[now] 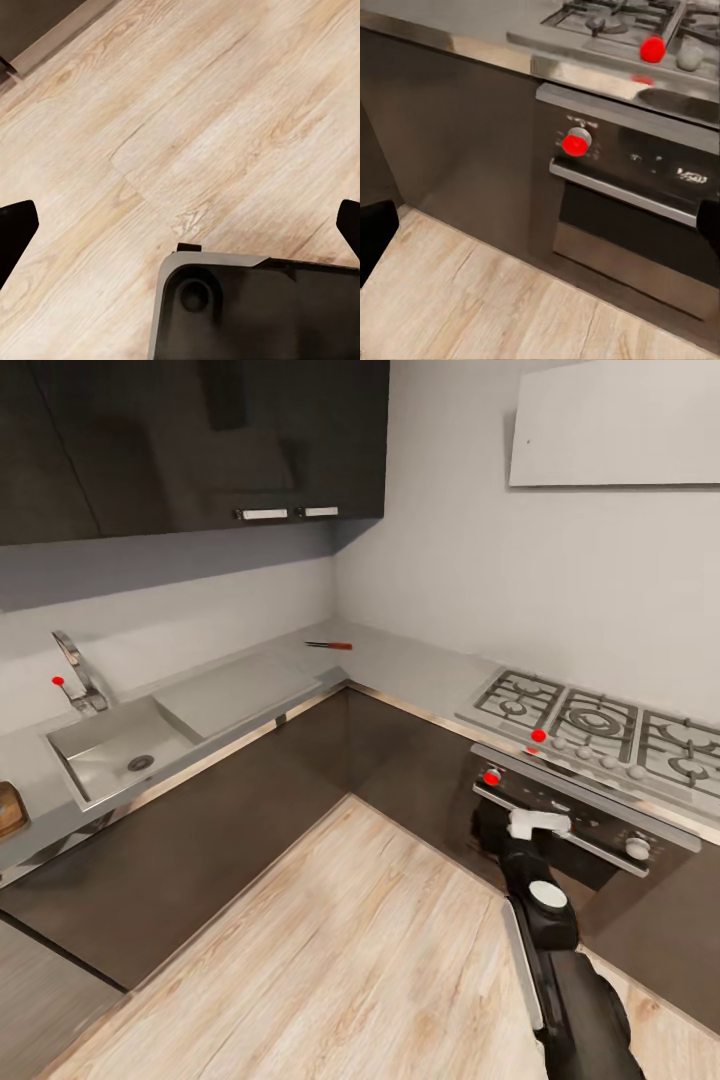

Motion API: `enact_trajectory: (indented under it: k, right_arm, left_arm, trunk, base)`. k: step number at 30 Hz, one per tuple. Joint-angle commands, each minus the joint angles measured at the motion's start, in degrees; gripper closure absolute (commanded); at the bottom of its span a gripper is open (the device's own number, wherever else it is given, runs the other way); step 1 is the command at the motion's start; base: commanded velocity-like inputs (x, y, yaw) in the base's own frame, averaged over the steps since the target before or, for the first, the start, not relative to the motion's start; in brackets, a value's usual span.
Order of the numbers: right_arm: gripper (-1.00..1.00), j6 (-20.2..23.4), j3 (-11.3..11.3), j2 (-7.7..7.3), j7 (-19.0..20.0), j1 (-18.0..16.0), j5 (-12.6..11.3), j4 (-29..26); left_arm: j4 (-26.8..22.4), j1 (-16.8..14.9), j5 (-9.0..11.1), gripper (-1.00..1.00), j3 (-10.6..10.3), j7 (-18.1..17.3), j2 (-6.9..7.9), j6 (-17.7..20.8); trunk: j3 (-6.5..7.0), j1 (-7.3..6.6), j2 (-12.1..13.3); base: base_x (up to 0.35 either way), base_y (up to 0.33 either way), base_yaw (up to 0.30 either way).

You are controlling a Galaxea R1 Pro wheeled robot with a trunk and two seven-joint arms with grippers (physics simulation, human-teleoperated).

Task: In the kitchen, take the Vidalia onion out of the sink, dice it on the chopping board with the paring knife, put the diced onion into the bowl on the countertop, then place both the paring knife and the chopping board into the sink.

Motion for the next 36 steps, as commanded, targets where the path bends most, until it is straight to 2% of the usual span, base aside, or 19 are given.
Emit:
enact_trajectory:
  k: [1, 4, 5, 6, 10, 11, 12, 13, 15, 18, 23, 28, 36]
  right_arm:
    - [-1.00, 2.57, -0.03, 0.04, 0.09, -3.35, 0.58, 0.61]
    - [-1.00, 6.50, -0.03, 0.04, -0.18, -12.09, 0.58, 4.46]
    - [-1.00, 6.98, -0.03, 0.04, -0.30, -13.98, 0.58, 5.77]
    - [-1.00, 7.67, -0.03, 0.04, -0.58, -17.78, 0.58, 8.82]
    - [-1.00, 8.40, -0.03, 0.00, -1.61, -33.46, 0.62, 25.49]
    - [-1.00, 8.31, -0.03, -0.13, -1.85, -39.01, 0.61, 32.22]
    - [-1.00, 8.29, -0.05, -0.16, -1.90, -40.75, 0.61, 34.31]
    - [-1.00, 8.24, -0.08, -0.23, -1.98, -45.64, 0.60, 40.10]
    - [-1.00, 8.20, -0.10, -0.26, -2.04, -51.16, 0.57, 46.48]
    - [-1.00, 8.19, -0.11, -0.18, -2.07, -56.41, 0.52, 52.45]
    - [-1.00, 7.93, -0.13, 0.15, -2.04, -60.44, 0.38, 59.04]
    - [-1.00, 4.07, 0.02, 0.61, -1.97, -60.86, 0.35, 59.65]
    - [-1.00, 2.62, -0.03, 0.74, -1.95, -60.77, 0.41, 60.31]
  left_arm:
    - [0.12, -0.01, 0.58, -1.00, -0.42, 0.41, 0.08, -0.13]
    - [0.69, 0.00, 0.58, -1.00, -0.43, 0.38, -0.19, -0.13]
    - [0.77, -0.01, 0.56, -1.00, -0.43, 0.37, -0.26, -0.13]
    - [0.88, -0.01, 0.54, -1.00, -0.43, 0.37, -0.39, -0.13]
    - [1.00, -0.02, 0.50, -1.00, -0.46, 0.33, -0.58, -0.13]
    - [1.01, -0.02, 0.50, -1.00, -0.46, 0.33, -0.60, -0.13]
    - [1.02, -0.02, 0.50, -1.00, -0.46, 0.33, -0.61, -0.13]
    - [1.02, -0.02, 0.50, -1.00, -0.47, 0.34, -0.62, -0.13]
    - [1.03, -0.02, 0.49, -1.00, -0.47, 0.33, -0.62, -0.13]
    - [1.08, -0.02, 0.49, -1.00, -0.48, 0.33, -0.77, -0.13]
    - [1.11, -0.02, 0.49, -1.00, -0.49, 0.32, -1.76, -0.06]
    - [1.11, -0.02, 0.49, -1.00, -0.49, 0.39, -1.99, -0.04]
    - [1.10, -0.02, 0.49, -1.00, -0.46, 0.41, -2.01, 0.00]
  trunk:
    - [-0.10, 0.03, -0.11]
    - [-0.10, 0.03, -0.11]
    - [-0.10, 0.03, -0.11]
    - [-0.10, 0.03, -0.11]
    - [-0.10, 0.03, -0.11]
    - [-0.10, 0.03, -0.11]
    - [-0.10, 0.03, -0.11]
    - [-0.10, 0.03, -0.11]
    - [-0.10, 0.03, -0.11]
    - [-0.10, 0.03, -0.11]
    - [-0.10, 0.03, -0.11]
    - [-0.10, 0.03, -0.11]
    - [-0.10, 0.03, -0.11]
  base:
    - [0.000, 0.000, 0.000]
    - [0.000, 0.000, 0.000]
    - [0.000, 0.000, 0.000]
    - [0.000, 0.000, 0.000]
    - [0.000, 0.000, 0.000]
    - [0.000, 0.000, 0.000]
    - [0.000, 0.000, 0.000]
    - [0.000, 0.000, 0.000]
    - [0.000, 0.000, 0.000]
    - [0.000, 0.000, 0.000]
    - [0.054, -0.001, 0.000]
    - [0.258, -0.073, 0.000]
    - [0.312, -0.120, 0.042]
